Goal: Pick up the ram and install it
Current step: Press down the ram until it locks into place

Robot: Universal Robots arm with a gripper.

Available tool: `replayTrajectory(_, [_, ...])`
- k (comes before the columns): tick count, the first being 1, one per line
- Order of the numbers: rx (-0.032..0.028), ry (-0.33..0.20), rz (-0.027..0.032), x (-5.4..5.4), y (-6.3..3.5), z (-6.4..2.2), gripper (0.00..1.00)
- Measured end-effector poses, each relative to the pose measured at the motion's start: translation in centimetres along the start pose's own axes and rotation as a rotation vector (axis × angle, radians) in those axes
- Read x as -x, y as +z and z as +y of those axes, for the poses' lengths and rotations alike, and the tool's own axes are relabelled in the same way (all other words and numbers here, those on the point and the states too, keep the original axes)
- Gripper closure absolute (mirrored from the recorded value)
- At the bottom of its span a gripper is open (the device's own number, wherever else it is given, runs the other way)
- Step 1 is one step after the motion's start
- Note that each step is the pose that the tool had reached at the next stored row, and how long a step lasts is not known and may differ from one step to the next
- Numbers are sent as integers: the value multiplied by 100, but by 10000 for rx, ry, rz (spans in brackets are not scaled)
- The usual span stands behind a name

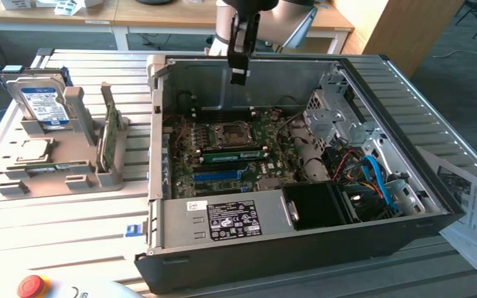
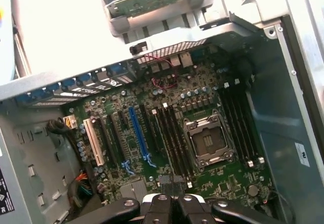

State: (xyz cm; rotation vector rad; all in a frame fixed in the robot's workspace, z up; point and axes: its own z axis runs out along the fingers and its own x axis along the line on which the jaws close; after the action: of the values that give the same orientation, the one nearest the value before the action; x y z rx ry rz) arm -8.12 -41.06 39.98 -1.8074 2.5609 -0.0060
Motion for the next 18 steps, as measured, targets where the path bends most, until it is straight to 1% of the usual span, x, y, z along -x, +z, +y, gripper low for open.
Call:
replayTrajectory(13, [-7,2024,15,0,0,0,90])
replayTrajectory(18, [-13,2696,28,0,0,0,90])
